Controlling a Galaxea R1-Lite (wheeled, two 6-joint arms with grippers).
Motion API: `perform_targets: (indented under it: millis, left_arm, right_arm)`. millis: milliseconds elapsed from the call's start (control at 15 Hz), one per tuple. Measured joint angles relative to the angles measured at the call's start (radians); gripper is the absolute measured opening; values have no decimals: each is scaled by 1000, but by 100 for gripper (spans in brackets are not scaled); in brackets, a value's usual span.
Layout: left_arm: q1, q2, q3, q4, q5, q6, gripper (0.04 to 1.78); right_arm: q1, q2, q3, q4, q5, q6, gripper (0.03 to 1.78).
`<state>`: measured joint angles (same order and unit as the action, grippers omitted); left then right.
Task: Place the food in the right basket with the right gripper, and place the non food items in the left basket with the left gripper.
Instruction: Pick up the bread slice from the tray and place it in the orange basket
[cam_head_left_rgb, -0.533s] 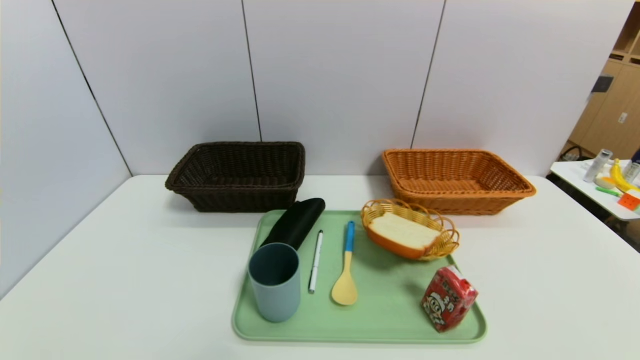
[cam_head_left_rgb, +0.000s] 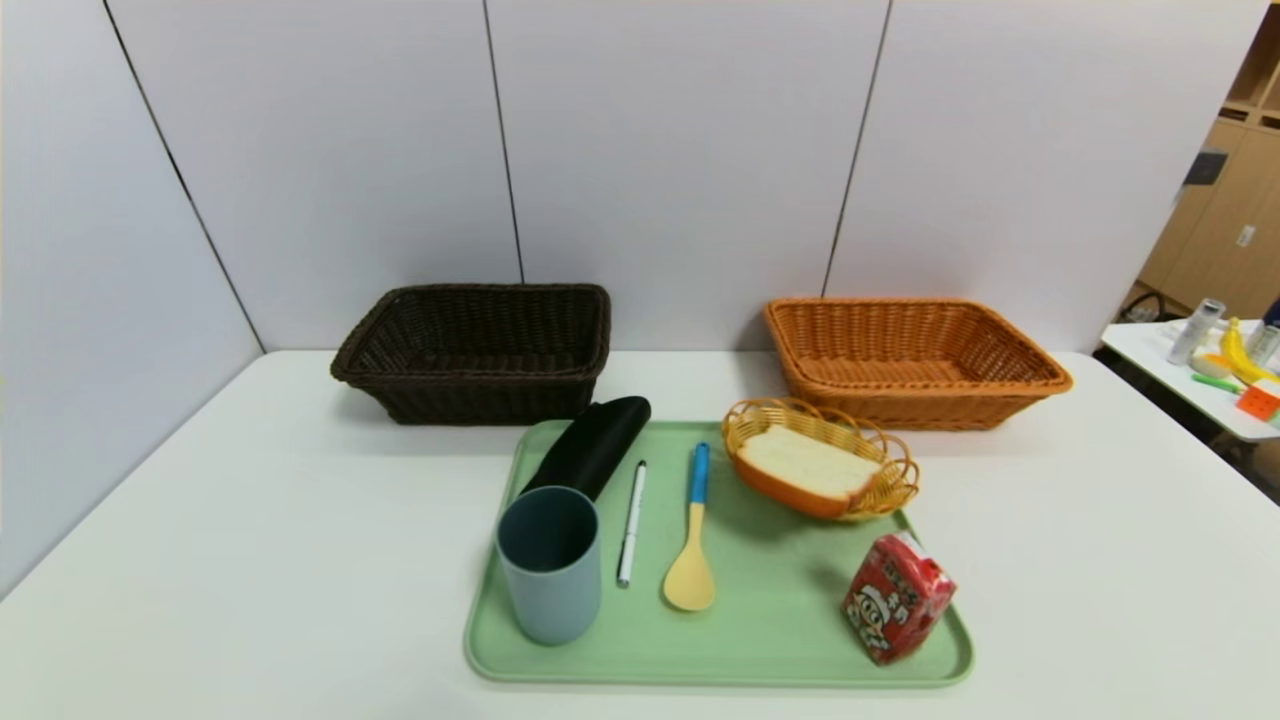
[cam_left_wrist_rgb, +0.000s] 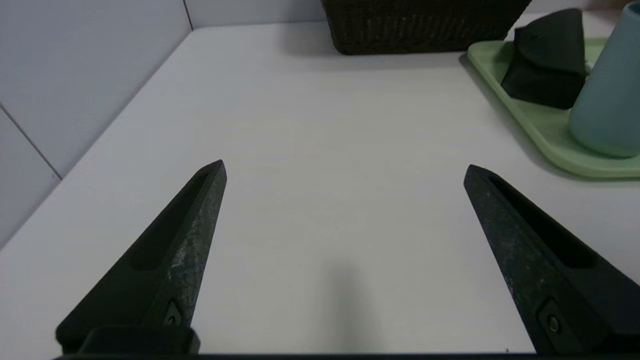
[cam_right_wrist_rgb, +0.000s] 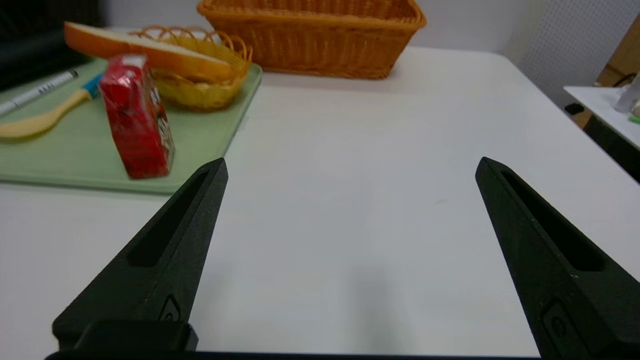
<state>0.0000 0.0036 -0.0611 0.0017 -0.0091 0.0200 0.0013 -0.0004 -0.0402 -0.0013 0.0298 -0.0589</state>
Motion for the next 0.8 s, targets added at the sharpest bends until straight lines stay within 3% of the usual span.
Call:
perform_targets:
  millis: [333,533,800]
  left_arm:
    - [0,179,-212,-1,-73,0,169]
    - [0,433,-336,-157,-86,-4,169]
    - [0,829,-515,-430,-90,-4,169]
  right_arm:
    - [6,113,-237,67,98,15,171]
    - [38,301,-360,14,109,26,171]
    - [63,653,-548,-142,115,43,171]
